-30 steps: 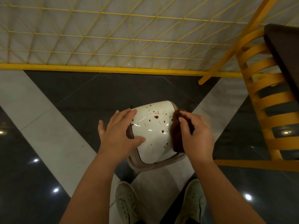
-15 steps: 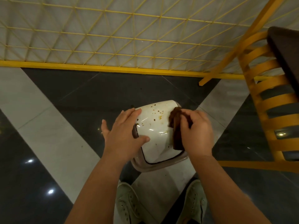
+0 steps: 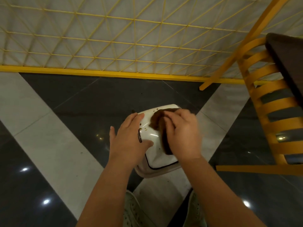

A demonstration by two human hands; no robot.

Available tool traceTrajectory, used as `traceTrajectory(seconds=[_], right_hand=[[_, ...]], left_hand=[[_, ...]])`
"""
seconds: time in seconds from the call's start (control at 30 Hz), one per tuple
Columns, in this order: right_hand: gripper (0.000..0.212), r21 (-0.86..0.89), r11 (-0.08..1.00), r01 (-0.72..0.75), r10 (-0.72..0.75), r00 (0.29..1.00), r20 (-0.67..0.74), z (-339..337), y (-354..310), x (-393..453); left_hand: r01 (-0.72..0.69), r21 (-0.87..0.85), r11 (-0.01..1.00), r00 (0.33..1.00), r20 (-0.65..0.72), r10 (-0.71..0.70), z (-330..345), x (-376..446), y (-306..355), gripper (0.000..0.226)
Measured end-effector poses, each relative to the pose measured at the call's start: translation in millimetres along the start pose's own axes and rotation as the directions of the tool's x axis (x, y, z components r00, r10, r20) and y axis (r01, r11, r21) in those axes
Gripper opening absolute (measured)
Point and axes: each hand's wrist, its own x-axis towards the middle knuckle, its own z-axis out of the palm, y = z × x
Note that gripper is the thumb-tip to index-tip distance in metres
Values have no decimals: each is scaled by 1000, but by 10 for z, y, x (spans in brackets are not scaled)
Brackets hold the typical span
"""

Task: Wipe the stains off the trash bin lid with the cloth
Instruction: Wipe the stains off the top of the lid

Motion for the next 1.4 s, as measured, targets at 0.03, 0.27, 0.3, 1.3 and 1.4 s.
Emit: traceTrajectory(seconds=[0.03,0.27,0.3,1.3,1.4], right_hand=[[30,-2,999,51,-51,998,22,19,-82,-65],[31,-24,1000,17,-16,1000,27,-118,331,-92],[30,-6,998,-61,61,998,6,-123,362,-17],[49,-123,832,540,-502,830,244,57,-49,-205],[42,-145,881,450,-433,891,135,-38,102,-63]], left_hand=[[-10,0,1000,1000,-11,10,6,1,2,81],[-21,-38,999,1000,-4,21,19,-24,20,84],[-20,-41,999,1000,-1,20,22,-27,18,84],[-12,-298,954,999,31,22,-42,-13,-63,80],[-8,-314,949,999,48,25,-31,-5,-49,87]])
